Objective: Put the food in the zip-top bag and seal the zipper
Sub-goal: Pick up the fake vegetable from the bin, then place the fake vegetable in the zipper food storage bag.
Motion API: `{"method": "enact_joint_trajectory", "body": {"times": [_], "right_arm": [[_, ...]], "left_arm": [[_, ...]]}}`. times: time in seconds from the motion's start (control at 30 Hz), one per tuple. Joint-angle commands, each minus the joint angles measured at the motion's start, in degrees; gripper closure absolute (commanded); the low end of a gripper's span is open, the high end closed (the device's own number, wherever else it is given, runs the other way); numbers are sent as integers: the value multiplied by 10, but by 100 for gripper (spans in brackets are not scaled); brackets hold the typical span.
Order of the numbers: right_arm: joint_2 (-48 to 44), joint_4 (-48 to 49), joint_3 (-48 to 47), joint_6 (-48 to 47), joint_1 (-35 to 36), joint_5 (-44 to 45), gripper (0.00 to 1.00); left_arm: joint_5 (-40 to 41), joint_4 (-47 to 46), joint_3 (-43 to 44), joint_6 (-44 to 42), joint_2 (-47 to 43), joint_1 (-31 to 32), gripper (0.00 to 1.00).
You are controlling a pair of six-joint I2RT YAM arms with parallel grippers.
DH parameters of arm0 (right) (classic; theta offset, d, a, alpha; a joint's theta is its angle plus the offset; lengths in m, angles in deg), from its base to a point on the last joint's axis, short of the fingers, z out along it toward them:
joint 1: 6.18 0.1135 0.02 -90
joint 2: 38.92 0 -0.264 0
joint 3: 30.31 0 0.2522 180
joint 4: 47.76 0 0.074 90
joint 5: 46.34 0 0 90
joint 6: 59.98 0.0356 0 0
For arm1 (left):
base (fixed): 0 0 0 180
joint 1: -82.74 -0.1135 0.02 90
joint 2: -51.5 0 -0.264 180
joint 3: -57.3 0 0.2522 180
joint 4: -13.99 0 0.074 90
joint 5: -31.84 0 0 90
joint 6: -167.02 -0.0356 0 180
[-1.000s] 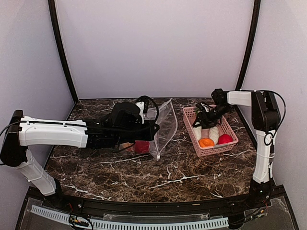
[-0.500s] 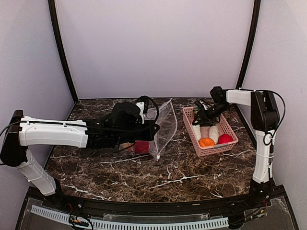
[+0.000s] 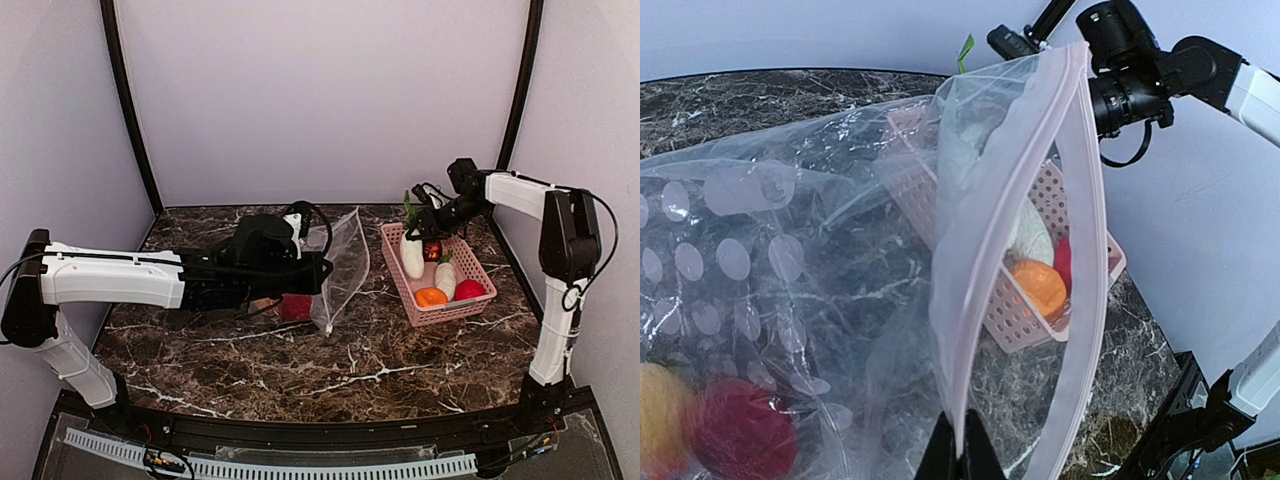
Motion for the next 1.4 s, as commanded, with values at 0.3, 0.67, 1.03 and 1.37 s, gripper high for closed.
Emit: {"method": "enact_joint_trajectory", "body": {"times": [0.3, 0.67, 1.03, 1.37], "right_arm": [[-220, 55, 67, -42, -1, -110, 62], [-312, 75, 61, -40, 108, -223, 61], [-295, 135, 77, -32, 154, -136, 61], [-300, 180, 105, -19, 167, -72, 61]], "left_arm": [[-3, 0, 16, -2, 23, -3, 99], [-44, -6, 105, 3, 88, -9, 99], [-72, -25, 138, 21, 72, -10, 99], [-78, -81, 99, 45, 32, -10, 99]]}}
